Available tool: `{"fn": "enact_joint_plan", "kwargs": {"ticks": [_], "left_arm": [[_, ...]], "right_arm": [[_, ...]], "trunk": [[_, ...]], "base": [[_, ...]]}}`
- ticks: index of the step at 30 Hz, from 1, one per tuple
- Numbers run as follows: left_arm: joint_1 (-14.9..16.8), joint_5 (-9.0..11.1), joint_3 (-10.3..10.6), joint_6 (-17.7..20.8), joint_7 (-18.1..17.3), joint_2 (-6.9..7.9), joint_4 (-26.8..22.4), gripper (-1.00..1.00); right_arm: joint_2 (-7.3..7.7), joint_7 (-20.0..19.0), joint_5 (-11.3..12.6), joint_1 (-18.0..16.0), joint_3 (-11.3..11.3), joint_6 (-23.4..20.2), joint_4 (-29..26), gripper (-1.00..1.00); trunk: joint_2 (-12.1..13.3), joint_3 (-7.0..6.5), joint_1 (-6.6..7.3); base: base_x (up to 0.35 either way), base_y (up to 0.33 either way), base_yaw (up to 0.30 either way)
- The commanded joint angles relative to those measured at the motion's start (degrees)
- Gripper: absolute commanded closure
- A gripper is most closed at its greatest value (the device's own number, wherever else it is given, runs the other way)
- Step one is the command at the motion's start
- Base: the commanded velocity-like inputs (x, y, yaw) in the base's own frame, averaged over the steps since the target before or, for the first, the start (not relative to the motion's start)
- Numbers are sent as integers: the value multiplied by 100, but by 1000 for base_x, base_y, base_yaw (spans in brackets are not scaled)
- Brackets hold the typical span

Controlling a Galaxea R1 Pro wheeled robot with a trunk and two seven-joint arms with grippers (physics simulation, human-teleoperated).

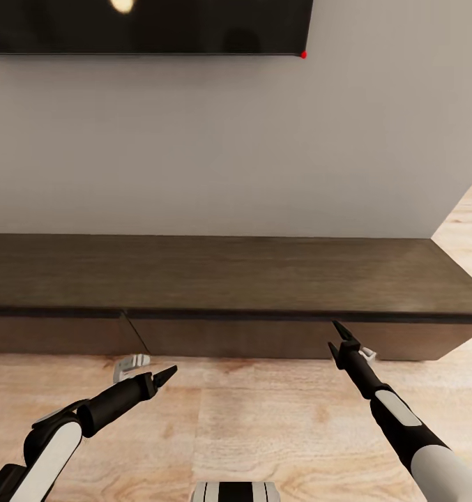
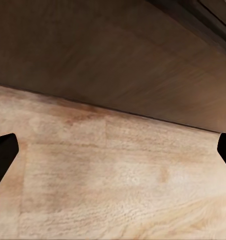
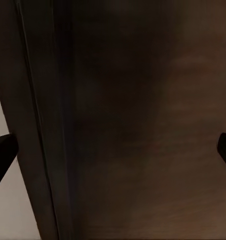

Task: Place each of the two pumpkins and all three candles from the living room inside a cabinet in the living room (use any cabinet), then make sure every cabinet is closed, and position the cauldron so it is next to a table in the living room.

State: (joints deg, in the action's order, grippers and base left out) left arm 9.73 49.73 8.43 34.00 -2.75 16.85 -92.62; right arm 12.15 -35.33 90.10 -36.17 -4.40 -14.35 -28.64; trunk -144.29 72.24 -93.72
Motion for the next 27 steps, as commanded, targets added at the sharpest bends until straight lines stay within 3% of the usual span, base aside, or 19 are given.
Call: {"fn": "enact_joint_plan", "kwargs": {"ticks": [1,14,27], "left_arm": [[3,10,1,19,-6,3,-2,-100],[3,18,1,19,-6,3,6,-100],[3,19,1,19,-6,3,7,-100]], "right_arm": [[7,-18,60,-4,-34,-15,5,-100],[-10,274,60,-4,-34,20,-2,-100],[-11,281,60,-4,-34,22,-2,-100]], "trunk": [[-2,4,-1],[-2,4,-1],[-2,4,-1]], "base": [[113,0,0],[13,0,0],[0,0,0]]}}
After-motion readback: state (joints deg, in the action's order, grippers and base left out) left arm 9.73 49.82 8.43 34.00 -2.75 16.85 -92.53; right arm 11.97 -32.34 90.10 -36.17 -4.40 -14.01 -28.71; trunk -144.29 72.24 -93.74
